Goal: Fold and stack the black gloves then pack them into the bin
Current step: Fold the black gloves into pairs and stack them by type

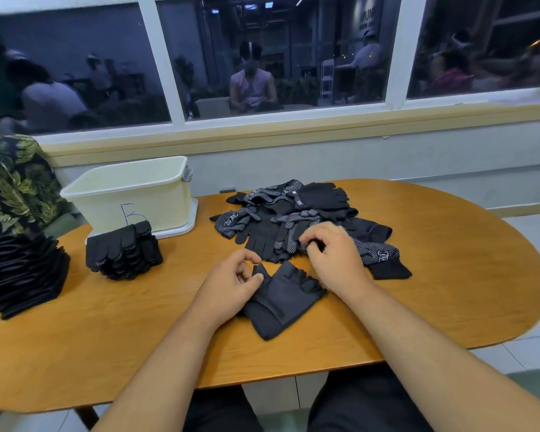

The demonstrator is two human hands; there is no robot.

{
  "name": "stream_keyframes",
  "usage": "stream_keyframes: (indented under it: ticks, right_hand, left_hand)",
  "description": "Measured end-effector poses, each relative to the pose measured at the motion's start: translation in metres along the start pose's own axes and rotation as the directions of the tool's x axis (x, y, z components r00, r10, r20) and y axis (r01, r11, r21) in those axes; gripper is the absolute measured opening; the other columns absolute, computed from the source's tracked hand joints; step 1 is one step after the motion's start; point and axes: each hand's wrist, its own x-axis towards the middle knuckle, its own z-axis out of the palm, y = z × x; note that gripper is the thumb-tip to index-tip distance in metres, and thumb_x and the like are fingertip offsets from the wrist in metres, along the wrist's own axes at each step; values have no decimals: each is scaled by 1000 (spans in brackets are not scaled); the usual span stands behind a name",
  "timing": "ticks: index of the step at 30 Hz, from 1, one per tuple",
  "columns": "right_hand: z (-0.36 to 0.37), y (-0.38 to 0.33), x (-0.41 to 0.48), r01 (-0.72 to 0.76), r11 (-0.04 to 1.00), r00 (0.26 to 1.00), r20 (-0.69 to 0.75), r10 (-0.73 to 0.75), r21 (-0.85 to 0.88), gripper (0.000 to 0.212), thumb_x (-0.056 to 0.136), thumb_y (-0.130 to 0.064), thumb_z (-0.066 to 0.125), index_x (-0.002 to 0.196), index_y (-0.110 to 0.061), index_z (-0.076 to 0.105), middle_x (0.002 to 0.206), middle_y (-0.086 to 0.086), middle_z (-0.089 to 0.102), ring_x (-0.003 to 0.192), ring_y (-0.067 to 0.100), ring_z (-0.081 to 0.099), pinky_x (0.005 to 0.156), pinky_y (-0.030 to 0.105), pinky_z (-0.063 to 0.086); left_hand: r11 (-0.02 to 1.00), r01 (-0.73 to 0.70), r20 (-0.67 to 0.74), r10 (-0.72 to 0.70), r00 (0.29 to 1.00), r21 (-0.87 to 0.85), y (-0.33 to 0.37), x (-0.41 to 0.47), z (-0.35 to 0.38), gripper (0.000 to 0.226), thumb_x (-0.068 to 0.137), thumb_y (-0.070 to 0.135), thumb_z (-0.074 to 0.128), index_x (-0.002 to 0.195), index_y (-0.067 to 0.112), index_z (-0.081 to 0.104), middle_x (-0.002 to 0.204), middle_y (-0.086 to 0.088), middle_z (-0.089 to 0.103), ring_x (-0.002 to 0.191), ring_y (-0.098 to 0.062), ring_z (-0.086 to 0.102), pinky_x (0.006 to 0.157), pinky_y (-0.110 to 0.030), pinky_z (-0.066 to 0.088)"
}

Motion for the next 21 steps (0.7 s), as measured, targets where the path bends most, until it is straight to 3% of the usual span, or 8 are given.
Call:
stream_keyframes:
  ticks: [3, 7, 10, 12, 15, 17, 21]
  right_hand:
    - [-1, -8, 34, 27, 993, 1000, -1, -27, -112, 30, 101, -17, 57, 122, -25, 77, 128, -11, 65, 125, 12, 49, 102, 30, 44]
    - [5, -10, 97, -28, 933, 992, 103, 69, -359, 36, 99, -30, 59, 133, -23, 71, 141, 1, 62, 135, 29, 48, 105, 48, 47]
    - [14, -9, 127, -80, 857, 958, 198, 207, -509, 38, 93, -41, 65, 125, -23, 73, 131, 5, 66, 128, 34, 54, 99, 47, 46]
    - [19, -7, 138, -112, 830, 947, 195, 256, -547, 33, 90, -42, 68, 115, -22, 76, 118, 5, 72, 115, 33, 62, 91, 43, 44]
    - [21, 0, 144, -149, 823, 961, 116, 251, -547, 24, 95, -37, 63, 105, -22, 79, 97, 4, 74, 91, 33, 65, 82, 38, 46]
    - [14, 1, 147, -171, 855, 973, 52, 224, -490, 28, 101, -38, 58, 104, -20, 78, 91, 5, 75, 91, 34, 68, 78, 36, 51]
    - [-11, -12, 156, -169, 981, 986, -26, 167, -100, 27, 106, -39, 58, 100, -17, 73, 94, 2, 72, 89, 25, 63, 72, 33, 41]
  left_hand:
    - [1000, 7, -5, -7, 1000, 11, 0, 0, 0, 25, 98, 25, 71, 115, 40, 58, 67, 6, 58, 62, -7, 53, 67, -41, 48]
    - [999, -39, -1, 39, 999, 23, 0, 0, 0, 28, 97, 25, 73, 116, 41, 60, 76, 12, 56, 68, -6, 54, 75, -45, 52]
    - [994, -87, -37, 89, 995, 62, 0, 0, -1, 38, 93, 25, 76, 122, 43, 59, 102, 20, 59, 99, -4, 58, 88, -33, 53]
    - [985, -138, -36, 142, 989, 102, 0, -1, -3, 46, 92, 20, 75, 128, 44, 59, 121, 27, 57, 123, -3, 52, 100, -30, 49]
    - [959, -245, 19, 244, 969, 141, 2, -3, -4, 50, 90, 9, 70, 128, 41, 63, 135, 26, 56, 135, -7, 46, 109, -35, 46]
    - [945, -281, 90, 269, 959, 169, 4, -5, -3, 56, 89, 5, 62, 132, 41, 64, 143, 26, 55, 144, -6, 42, 118, -36, 39]
    - [926, -289, 296, 212, 931, 245, 6, -15, -5, 74, 89, -1, 45, 148, 40, 58, 160, 28, 43, 155, 8, 21, 129, -31, 19]
